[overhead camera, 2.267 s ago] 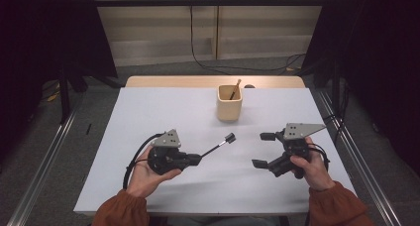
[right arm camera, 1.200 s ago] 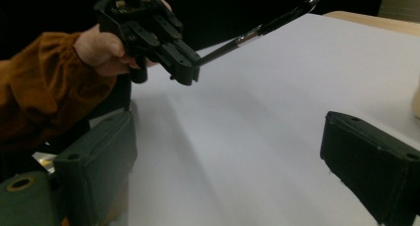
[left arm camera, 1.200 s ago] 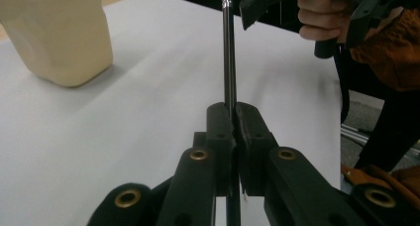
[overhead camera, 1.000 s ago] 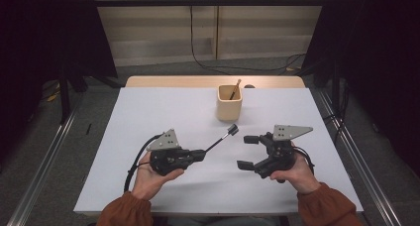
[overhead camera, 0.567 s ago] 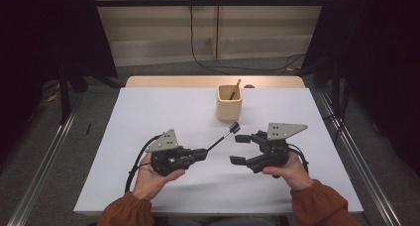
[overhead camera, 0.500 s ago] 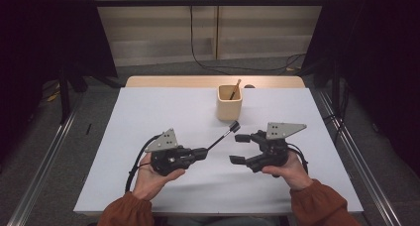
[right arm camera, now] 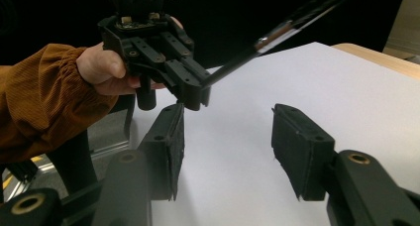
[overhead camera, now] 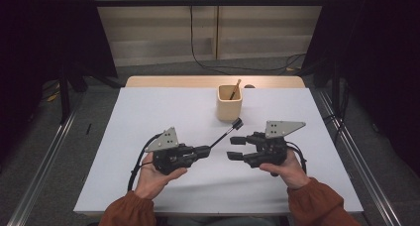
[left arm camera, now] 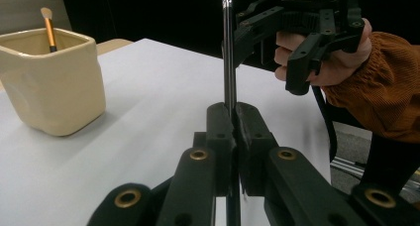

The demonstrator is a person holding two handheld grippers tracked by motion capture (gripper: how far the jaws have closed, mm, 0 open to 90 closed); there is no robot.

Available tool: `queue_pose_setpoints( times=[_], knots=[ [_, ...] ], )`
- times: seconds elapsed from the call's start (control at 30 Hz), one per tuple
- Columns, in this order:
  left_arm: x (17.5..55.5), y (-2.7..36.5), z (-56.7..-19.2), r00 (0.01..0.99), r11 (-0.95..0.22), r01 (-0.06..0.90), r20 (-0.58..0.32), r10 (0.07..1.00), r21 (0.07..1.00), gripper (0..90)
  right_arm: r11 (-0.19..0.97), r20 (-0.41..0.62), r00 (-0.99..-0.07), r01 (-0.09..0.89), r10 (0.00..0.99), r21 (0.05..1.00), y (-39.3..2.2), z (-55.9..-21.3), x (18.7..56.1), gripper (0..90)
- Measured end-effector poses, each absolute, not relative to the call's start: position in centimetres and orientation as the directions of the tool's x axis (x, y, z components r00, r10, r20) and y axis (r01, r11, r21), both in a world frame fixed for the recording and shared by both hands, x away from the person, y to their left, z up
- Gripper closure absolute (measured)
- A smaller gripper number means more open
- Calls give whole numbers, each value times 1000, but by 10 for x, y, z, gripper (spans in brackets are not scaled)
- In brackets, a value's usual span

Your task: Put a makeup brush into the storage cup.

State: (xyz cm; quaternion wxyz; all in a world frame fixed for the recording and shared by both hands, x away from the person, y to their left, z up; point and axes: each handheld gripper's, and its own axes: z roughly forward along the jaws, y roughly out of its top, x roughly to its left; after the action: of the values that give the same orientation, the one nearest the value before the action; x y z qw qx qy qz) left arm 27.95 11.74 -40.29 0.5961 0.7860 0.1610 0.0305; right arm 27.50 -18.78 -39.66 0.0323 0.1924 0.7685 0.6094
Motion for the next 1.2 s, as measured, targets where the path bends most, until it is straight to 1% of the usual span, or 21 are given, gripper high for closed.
queue_pose_setpoints(
  times=[0.2,0.33,0.5,0.63,0.73,0.87,1.07,1.2],
  knots=[
    [280,114,-403,949,-231,208,-139,282,950,857,160,167,-926,232,339,960,-185,-392,277,512],
    [279,114,-404,949,-228,207,-139,281,951,856,143,185,-924,244,335,959,-183,-390,280,505],
    [280,116,-405,948,-224,206,-138,286,953,857,132,188,-928,240,321,962,-180,-387,280,584],
    [280,116,-405,948,-214,205,-139,288,955,857,121,200,-926,249,321,961,-179,-387,283,617],
    [280,116,-405,949,-217,200,-134,285,955,857,116,208,-922,258,327,959,-178,-387,285,624],
    [280,115,-407,950,-221,200,-133,284,955,857,102,218,-917,265,333,959,-179,-387,287,665],
    [280,113,-408,952,-228,193,-126,279,954,857,80,239,-912,279,332,957,-180,-387,290,757],
    [280,112,-409,953,-236,189,-121,278,953,857,59,262,-909,296,324,953,-181,-388,292,756]
  ],
)
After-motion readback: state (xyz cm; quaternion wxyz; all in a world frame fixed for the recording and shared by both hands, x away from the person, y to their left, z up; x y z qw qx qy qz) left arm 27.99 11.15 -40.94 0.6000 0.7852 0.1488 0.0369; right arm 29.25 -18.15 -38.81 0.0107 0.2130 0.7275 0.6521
